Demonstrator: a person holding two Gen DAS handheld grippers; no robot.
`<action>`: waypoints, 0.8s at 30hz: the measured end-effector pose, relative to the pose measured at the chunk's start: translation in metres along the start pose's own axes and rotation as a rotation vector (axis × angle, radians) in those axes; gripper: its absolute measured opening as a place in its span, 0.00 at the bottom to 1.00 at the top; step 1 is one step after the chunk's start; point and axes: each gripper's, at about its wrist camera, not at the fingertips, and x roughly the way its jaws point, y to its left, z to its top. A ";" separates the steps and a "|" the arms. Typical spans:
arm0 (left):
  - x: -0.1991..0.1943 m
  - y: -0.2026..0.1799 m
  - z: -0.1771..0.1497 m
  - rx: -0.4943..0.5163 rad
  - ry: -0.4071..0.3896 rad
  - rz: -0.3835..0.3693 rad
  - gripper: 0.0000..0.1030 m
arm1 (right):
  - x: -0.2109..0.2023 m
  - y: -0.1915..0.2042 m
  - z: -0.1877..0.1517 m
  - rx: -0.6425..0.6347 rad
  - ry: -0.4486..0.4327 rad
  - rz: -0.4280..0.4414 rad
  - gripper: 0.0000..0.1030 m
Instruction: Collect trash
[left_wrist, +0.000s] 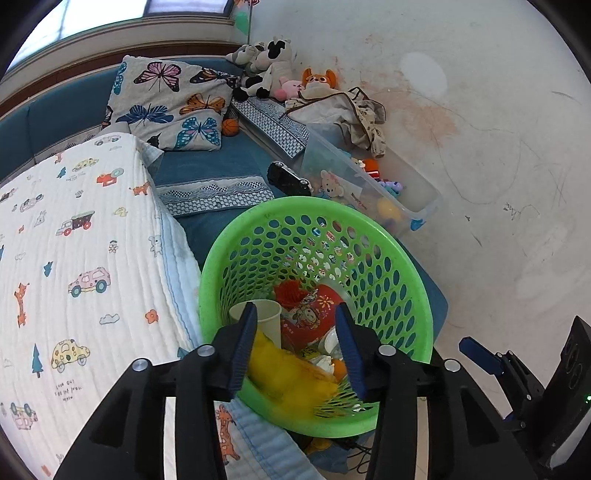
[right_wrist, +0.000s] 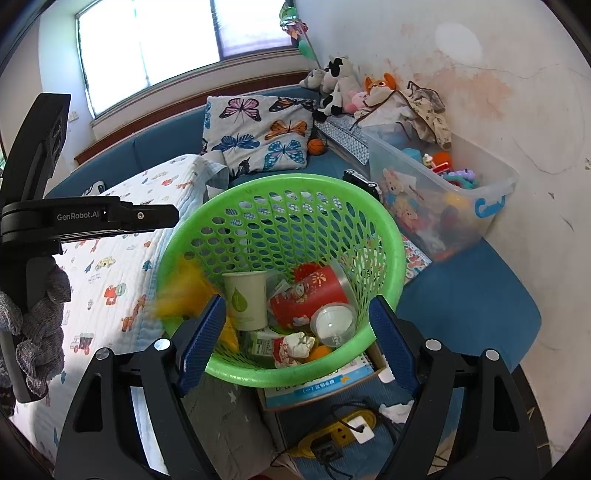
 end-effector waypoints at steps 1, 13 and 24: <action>-0.001 0.000 0.000 0.003 -0.002 0.001 0.44 | -0.001 0.000 -0.001 0.000 -0.001 0.000 0.77; -0.038 0.005 -0.013 0.040 -0.057 0.034 0.57 | -0.016 0.020 -0.007 -0.008 -0.015 0.028 0.79; -0.090 0.031 -0.037 0.051 -0.135 0.122 0.71 | -0.028 0.065 -0.019 -0.041 -0.001 0.078 0.83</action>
